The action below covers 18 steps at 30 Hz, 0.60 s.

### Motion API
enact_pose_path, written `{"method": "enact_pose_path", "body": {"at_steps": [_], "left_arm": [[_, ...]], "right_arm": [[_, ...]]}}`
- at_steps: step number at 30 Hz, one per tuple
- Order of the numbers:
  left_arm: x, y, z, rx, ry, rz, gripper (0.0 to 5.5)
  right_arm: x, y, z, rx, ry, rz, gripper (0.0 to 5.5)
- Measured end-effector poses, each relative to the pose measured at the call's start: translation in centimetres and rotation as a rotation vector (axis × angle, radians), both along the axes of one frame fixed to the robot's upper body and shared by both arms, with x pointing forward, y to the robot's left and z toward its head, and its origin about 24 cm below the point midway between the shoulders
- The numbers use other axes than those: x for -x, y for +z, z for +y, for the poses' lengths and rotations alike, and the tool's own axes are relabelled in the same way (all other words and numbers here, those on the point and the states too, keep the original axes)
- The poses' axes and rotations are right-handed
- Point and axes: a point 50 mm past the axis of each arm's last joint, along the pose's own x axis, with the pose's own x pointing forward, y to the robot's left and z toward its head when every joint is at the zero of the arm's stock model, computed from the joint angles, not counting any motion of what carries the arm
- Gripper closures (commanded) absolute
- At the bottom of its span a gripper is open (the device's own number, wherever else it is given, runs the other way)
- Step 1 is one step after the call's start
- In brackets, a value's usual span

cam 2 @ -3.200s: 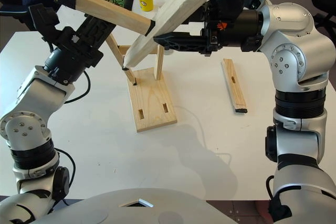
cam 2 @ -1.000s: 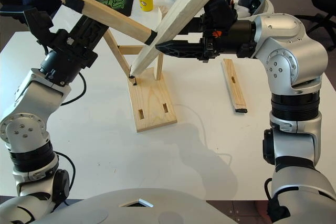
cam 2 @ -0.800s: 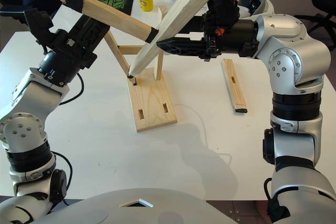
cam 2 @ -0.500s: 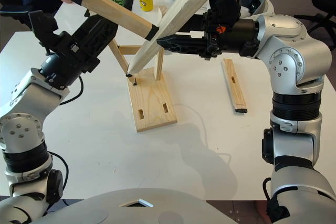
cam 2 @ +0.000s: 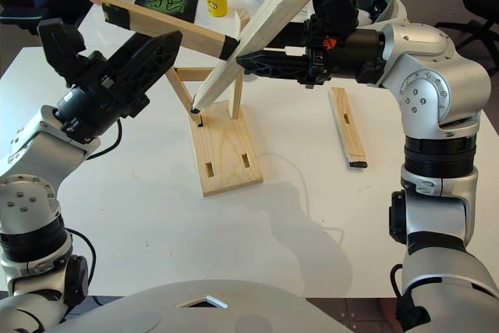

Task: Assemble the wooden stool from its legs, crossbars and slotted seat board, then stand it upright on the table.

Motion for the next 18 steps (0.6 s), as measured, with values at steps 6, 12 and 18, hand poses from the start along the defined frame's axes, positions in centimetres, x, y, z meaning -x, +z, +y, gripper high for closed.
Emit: {"method": "enact_pose_path", "body": {"at_steps": [6,12,18], "left_arm": [[0.0,0.1,0.0,0.012,0.008,-0.003,4.38],[0.4,0.5,-0.3,0.022,-0.022,-0.023,4.78],[0.8,1.6,-1.0,0.029,-0.076,-0.062,4.90]], "right_arm": [[0.0,0.0,0.0,0.001,-0.001,0.004,3.44],[0.0,-0.3,0.0,0.003,0.010,0.047,3.44],[0.6,-0.5,-0.2,-0.039,0.107,0.190,3.44]]}}
